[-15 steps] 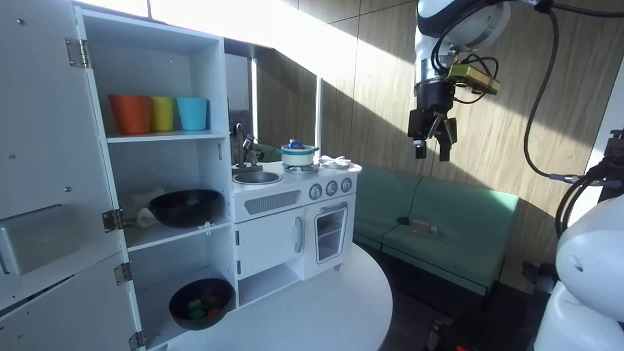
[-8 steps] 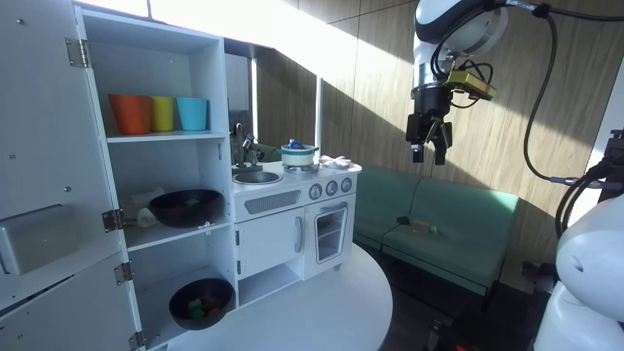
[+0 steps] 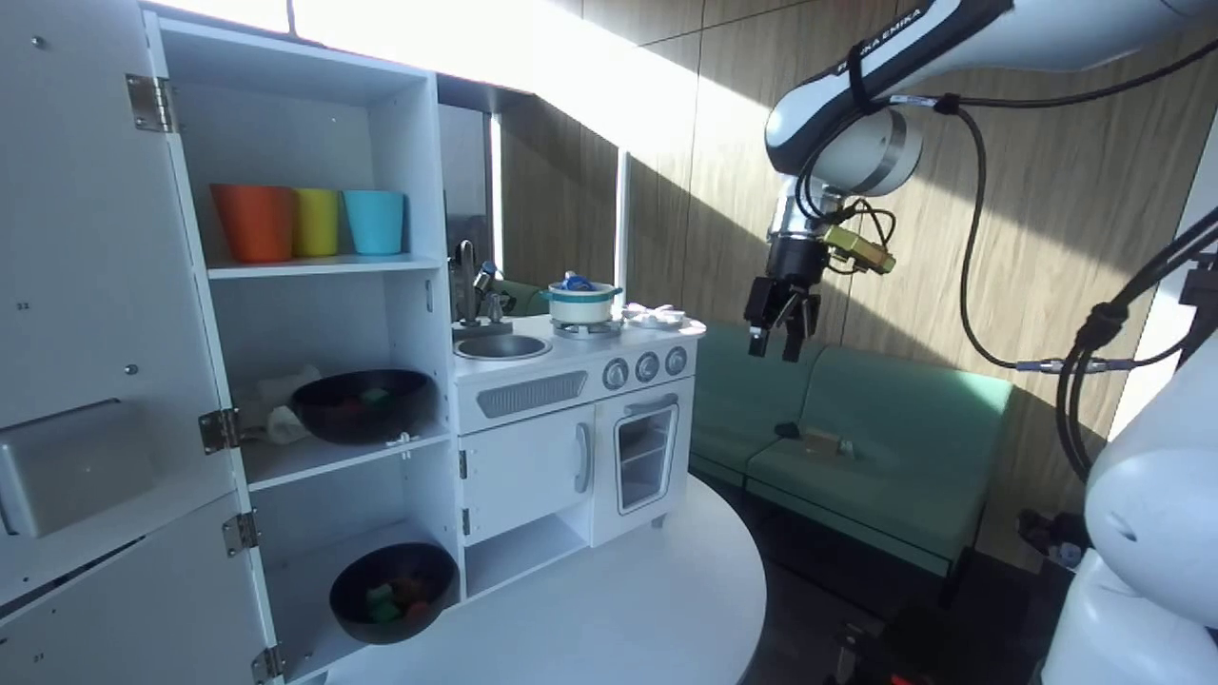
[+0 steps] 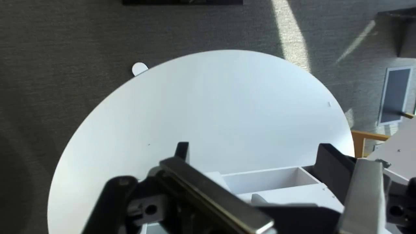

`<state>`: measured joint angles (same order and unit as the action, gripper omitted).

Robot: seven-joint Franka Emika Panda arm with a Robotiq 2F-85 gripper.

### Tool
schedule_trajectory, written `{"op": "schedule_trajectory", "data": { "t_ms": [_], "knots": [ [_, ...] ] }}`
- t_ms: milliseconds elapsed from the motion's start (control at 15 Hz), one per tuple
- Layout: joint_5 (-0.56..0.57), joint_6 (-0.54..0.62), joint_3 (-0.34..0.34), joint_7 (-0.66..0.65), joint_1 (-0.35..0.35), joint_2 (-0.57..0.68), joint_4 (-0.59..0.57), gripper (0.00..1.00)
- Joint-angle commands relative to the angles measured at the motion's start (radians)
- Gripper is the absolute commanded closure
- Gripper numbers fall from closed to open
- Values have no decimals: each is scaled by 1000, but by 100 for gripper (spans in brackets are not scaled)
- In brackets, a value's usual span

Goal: Turn the first right switch to the right

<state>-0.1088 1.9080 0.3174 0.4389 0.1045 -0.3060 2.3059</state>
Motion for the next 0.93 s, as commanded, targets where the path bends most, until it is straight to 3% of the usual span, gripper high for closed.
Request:
{"op": "schedule_trajectory", "data": {
  "t_ms": [0,267,800,867],
  "knots": [
    [-227,114,30,75,-6,171,-84,0],
    [-470,199,3,128,28,327,-129,0],
    [-819,746,-112,216,88,428,-71,0],
    [-871,804,-99,263,56,435,-62,0]
  ]
}}
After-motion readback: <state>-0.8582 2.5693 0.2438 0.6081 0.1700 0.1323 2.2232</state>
